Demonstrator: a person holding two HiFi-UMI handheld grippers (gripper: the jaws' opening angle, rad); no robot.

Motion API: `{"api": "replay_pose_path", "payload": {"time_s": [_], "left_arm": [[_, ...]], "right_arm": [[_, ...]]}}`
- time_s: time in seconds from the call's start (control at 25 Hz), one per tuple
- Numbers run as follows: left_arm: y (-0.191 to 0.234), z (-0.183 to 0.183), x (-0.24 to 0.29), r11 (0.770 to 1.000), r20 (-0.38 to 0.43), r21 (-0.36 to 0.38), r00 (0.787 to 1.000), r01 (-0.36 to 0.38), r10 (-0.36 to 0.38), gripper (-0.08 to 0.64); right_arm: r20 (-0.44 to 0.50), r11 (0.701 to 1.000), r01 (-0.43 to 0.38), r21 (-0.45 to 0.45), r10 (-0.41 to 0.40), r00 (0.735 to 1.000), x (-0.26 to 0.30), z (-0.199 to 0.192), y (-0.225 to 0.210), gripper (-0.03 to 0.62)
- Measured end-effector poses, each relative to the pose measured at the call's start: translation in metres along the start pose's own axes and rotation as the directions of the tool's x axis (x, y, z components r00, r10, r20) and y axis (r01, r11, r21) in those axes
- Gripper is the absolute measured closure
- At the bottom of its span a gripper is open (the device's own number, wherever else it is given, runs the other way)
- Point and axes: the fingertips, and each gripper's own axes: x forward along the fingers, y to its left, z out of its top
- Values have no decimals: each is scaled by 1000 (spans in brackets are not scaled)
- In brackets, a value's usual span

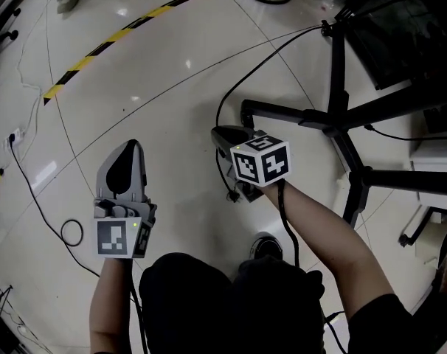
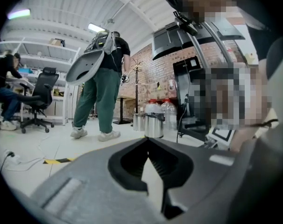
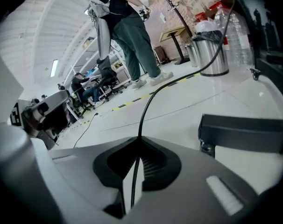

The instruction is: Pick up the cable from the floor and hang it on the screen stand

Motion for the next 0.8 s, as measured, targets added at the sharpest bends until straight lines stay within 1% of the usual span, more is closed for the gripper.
{"api": "replay_pose_path", "payload": {"time_s": [0.12,0.28,0.4,0.52,0.6,0.72,0.8], "left_arm": [[-1,23,-1,1000,15,24,1000,-2,2,555],[-9,70,-3,1000,35,28,999,8,-9,555],[-18,118,-12,999,45,40,998,30,-32,555],[-24,171,-20,996,63,82,997,39,-44,555],[-27,204,-26,995,78,92,996,30,-37,555],[-35,252,-34,997,86,75,996,25,-32,555],[-40,285,-38,998,81,62,996,22,-27,555]], "right_arm": [[0,998,-47,-43,47,999,-20,24,21,575],[37,995,-95,-22,96,995,-53,67,48,580],[46,992,-117,-53,119,992,-82,100,77,580],[44,988,-137,-67,141,989,-110,133,106,580],[42,986,-158,-48,160,986,-132,154,126,581],[68,980,-200,15,198,978,-171,193,153,580],[98,979,-204,-2,203,974,-198,226,169,580]]}}
